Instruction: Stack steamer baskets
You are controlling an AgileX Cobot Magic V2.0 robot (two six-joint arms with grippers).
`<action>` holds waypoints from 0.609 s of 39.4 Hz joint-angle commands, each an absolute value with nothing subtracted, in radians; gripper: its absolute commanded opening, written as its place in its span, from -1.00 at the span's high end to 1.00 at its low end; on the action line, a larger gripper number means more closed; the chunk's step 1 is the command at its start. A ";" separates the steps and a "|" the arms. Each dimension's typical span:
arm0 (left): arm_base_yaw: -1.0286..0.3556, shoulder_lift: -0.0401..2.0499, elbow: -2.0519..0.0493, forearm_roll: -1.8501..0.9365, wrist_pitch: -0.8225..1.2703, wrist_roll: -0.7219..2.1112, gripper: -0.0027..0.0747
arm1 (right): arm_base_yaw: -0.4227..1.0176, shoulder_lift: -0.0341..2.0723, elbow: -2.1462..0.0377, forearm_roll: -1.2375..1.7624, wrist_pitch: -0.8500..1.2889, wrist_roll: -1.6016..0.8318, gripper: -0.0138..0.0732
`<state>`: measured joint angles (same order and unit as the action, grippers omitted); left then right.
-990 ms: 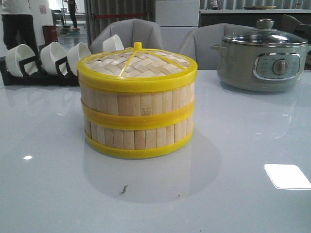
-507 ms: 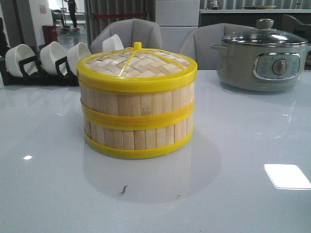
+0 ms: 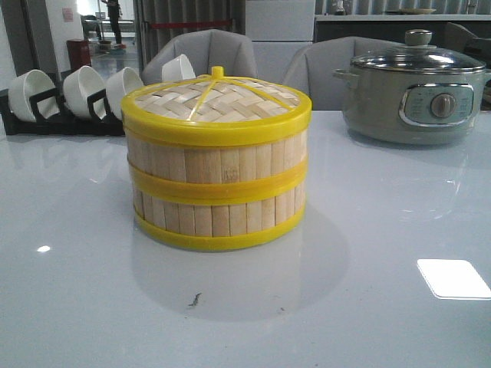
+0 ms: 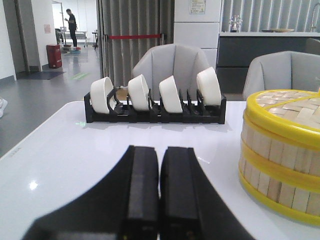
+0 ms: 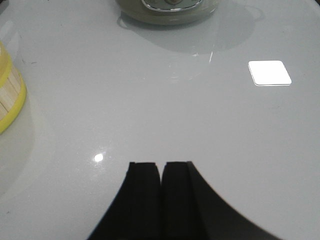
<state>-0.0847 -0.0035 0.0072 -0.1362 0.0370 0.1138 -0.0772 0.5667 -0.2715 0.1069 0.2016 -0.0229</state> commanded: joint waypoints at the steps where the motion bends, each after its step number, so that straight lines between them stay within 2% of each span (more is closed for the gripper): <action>1: -0.083 -0.016 0.008 -0.091 -0.057 0.115 0.70 | -0.083 0.566 -0.300 0.113 0.128 -0.026 0.57; 24: -0.083 -0.016 0.008 -0.019 -0.109 0.113 0.70 | -0.083 0.566 -0.300 0.113 0.128 -0.026 0.57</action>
<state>-0.0847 -0.0035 0.0072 -0.0214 -0.0132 0.1159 -0.0772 0.5667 -0.2715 0.1069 0.2016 -0.0229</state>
